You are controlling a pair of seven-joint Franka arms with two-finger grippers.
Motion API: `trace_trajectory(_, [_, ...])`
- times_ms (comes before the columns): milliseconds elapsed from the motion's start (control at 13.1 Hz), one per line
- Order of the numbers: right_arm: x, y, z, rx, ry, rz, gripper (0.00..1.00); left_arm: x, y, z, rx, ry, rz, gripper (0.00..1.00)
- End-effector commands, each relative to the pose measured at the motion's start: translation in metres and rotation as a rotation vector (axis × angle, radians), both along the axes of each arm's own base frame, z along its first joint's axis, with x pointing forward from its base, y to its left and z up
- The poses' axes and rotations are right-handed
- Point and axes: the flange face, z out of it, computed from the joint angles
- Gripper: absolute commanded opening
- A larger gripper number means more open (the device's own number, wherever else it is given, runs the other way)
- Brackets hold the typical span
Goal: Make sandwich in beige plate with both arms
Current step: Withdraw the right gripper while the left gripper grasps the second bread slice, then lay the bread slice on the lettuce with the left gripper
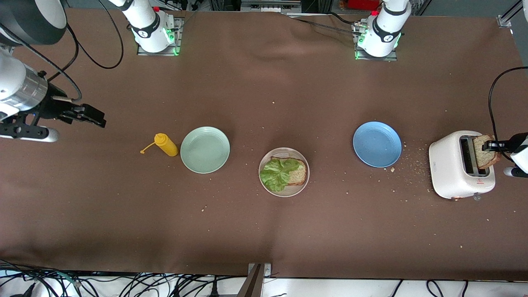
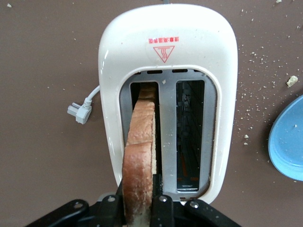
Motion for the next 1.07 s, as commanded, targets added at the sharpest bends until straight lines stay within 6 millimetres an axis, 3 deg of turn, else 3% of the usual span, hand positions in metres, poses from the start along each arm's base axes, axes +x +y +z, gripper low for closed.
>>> trace_trajectory(0, [-0.044,-0.001,-0.006,-0.027,-0.010,0.014,1.00,0.003,-0.003,0.054,0.016,0.028,-0.018,0.00])
trace_trajectory(229, [-0.037,-0.026,0.001,-0.015,-0.041,-0.022,1.00,0.005,-0.026,0.099,0.005,0.068,-0.026,0.00])
trace_trajectory(381, [-0.035,-0.024,-0.001,-0.023,-0.032,-0.020,1.00,0.006,-0.048,0.122,-0.003,0.086,-0.042,0.00])
trace_trajectory(457, [-0.029,-0.023,-0.004,-0.019,-0.027,-0.021,1.00,0.007,-0.065,0.131,-0.009,0.099,-0.057,0.00])
trace_trajectory(533, [-0.027,-0.023,-0.005,-0.020,-0.024,-0.020,1.00,0.011,-0.095,0.137,-0.014,0.113,-0.097,0.00])
trace_trajectory(686, [-0.030,-0.014,-0.003,-0.020,-0.015,-0.014,1.00,0.016,-0.155,0.138,-0.090,0.128,-0.153,0.00])
trace_trajectory(762, [-0.030,-0.011,-0.003,-0.021,-0.020,-0.008,1.00,0.018,-0.172,0.135,-0.186,0.116,-0.123,0.00])
trace_trajectory(915, [-0.030,-0.011,-0.001,-0.024,-0.020,-0.003,1.00,0.024,-0.210,0.117,-0.359,0.138,-0.012,0.00])
trace_trajectory(991, [-0.030,-0.011,0.000,-0.025,-0.022,0.000,1.00,0.029,-0.241,0.102,-0.422,0.171,0.002,0.00])
